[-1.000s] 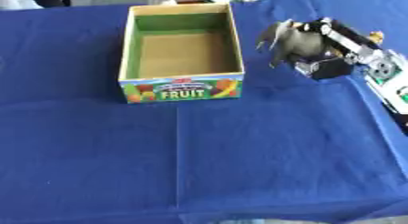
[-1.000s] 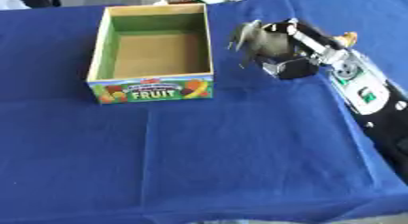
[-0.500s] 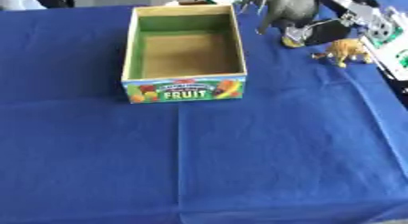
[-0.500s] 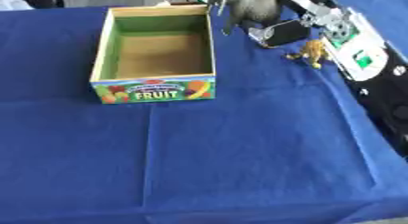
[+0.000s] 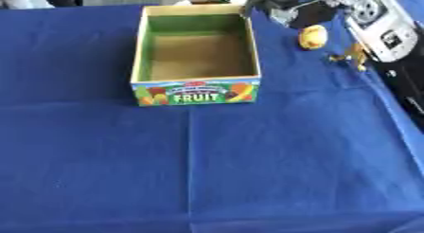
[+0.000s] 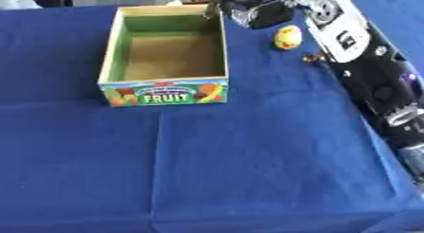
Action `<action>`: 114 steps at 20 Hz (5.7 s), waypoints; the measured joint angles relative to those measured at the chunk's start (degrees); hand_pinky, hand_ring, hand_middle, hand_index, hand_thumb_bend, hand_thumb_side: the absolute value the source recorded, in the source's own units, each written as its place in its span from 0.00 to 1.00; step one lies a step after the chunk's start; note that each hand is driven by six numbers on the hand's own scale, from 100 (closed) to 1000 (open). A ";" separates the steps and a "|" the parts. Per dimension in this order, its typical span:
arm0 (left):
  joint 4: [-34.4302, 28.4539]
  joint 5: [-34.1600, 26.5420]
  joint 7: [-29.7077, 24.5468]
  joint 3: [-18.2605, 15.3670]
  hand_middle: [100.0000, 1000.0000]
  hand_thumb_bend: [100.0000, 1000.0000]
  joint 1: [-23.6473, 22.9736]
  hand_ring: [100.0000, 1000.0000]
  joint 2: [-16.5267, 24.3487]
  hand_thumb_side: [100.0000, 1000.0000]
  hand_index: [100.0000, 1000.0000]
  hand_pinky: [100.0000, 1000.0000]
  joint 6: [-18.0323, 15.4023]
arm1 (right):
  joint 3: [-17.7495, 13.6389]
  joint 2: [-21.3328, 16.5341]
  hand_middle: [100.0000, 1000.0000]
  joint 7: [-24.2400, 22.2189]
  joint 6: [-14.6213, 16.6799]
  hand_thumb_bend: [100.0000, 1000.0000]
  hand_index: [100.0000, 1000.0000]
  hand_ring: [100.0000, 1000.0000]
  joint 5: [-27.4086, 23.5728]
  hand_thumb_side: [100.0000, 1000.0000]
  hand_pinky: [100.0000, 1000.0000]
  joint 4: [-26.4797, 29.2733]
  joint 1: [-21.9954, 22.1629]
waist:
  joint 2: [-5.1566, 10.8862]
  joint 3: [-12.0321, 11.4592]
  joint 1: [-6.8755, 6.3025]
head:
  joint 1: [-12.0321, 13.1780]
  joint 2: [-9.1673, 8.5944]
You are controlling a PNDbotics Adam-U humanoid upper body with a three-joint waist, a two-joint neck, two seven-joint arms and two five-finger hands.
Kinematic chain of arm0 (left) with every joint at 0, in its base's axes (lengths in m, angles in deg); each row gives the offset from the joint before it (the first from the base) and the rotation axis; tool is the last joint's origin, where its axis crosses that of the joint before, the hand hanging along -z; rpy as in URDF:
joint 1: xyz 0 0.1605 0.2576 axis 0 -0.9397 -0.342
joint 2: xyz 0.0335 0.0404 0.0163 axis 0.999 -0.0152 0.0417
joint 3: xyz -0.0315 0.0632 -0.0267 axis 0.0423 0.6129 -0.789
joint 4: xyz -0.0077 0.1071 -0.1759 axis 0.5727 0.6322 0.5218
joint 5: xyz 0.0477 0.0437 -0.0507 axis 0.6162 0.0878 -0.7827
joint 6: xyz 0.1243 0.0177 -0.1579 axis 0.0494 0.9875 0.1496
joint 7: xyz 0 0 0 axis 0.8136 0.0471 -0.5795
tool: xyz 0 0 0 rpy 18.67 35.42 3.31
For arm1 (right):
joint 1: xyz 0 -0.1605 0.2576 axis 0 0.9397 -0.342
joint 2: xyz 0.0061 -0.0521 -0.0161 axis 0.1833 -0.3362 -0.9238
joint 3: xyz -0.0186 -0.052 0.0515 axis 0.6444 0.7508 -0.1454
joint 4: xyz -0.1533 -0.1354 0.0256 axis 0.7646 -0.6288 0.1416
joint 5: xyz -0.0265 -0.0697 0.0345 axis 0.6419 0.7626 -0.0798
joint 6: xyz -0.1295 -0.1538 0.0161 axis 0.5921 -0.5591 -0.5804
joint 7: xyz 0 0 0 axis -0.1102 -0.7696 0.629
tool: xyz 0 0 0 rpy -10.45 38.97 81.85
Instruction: Pick up objects on the table and place them in the box.
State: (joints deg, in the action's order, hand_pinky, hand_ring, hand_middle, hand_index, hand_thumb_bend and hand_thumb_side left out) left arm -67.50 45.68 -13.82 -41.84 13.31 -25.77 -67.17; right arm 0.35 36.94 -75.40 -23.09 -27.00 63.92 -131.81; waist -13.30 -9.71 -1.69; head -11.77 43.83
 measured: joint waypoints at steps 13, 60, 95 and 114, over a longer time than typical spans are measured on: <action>0.05 -0.65 -1.46 1.32 0.62 0.11 1.80 0.54 -0.50 0.45 0.69 0.54 -0.42 | -3.14 8.30 0.35 0.80 1.90 0.00 0.65 0.65 12.70 0.27 0.81 -13.99 -4.11 | -1.10 -4.42 0.04 | -3.39 -0.02; 0.03 -0.53 -1.24 0.59 0.62 0.11 0.81 0.55 -0.46 0.45 0.69 0.55 0.08 | -3.13 -2.94 0.82 -13.76 5.37 0.55 0.96 0.88 2.94 0.41 1.00 2.33 -0.94 | -0.81 0.33 0.74 | -1.00 0.00; -0.02 0.01 -0.58 -0.13 0.62 0.10 0.48 0.55 0.01 0.45 0.69 0.55 0.31 | -15.58 -16.56 0.75 -1.47 -0.65 0.48 0.92 0.86 5.29 0.28 0.99 -9.92 15.13 | -0.81 2.90 0.62 | 0.51 0.00; -0.03 0.01 -0.48 -0.14 0.62 0.10 0.35 0.55 0.01 0.46 0.69 0.55 0.19 | -16.63 -16.56 0.72 0.90 -1.06 0.40 0.89 0.85 9.21 0.21 0.98 -17.73 15.62 | -0.81 3.02 0.18 | 0.35 0.00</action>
State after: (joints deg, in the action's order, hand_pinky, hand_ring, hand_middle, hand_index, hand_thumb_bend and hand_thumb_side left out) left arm -67.53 45.69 -14.30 -41.98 13.67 -25.75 -66.98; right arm -16.28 20.38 -74.50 -24.15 -17.79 46.19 -116.18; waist -14.11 -6.70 -1.51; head -11.42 43.83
